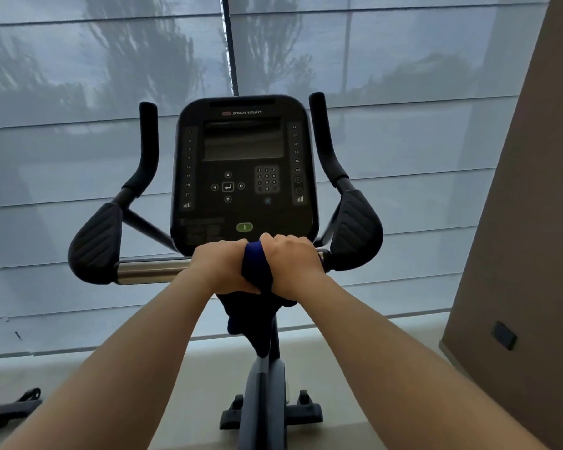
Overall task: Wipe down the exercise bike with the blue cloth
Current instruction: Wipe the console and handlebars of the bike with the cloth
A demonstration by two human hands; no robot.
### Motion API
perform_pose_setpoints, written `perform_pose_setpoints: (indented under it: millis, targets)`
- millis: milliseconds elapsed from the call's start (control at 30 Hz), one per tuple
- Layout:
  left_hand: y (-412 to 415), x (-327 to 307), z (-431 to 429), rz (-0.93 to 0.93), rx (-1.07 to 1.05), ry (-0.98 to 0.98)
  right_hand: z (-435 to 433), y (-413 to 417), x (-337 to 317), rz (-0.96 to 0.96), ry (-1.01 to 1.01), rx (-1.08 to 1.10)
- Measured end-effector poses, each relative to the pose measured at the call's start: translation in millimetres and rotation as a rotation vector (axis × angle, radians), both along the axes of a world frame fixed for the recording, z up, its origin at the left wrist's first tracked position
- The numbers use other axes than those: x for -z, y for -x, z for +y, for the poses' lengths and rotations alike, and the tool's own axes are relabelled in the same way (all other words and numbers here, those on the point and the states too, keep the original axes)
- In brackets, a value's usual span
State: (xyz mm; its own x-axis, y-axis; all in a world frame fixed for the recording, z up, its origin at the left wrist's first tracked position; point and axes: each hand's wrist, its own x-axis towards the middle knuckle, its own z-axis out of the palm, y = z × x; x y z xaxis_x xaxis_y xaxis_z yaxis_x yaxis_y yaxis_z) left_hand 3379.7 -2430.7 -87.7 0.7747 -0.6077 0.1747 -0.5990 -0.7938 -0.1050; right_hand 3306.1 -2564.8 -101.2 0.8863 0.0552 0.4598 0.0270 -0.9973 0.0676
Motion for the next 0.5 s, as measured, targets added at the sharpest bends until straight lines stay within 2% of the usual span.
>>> perform_pose_setpoints:
  millis: [167, 300, 433, 500]
  targets:
    - [-13, 0, -3, 0.001, 0.061, -0.048, 0, -10, -3, 0.097, -0.058, -0.012]
    - [-10, 7, 3, -0.115, 0.089, 0.015, 6, -4, 11, -0.086, -0.043, 0.037]
    - [-2, 22, 9, -0.292, 0.164, 0.189, 23, 4, 33, -0.311, -0.056, 0.163]
    - [1, 25, 11, -0.306, 0.194, 0.229, 30, 4, 37, -0.365, -0.101, 0.211]
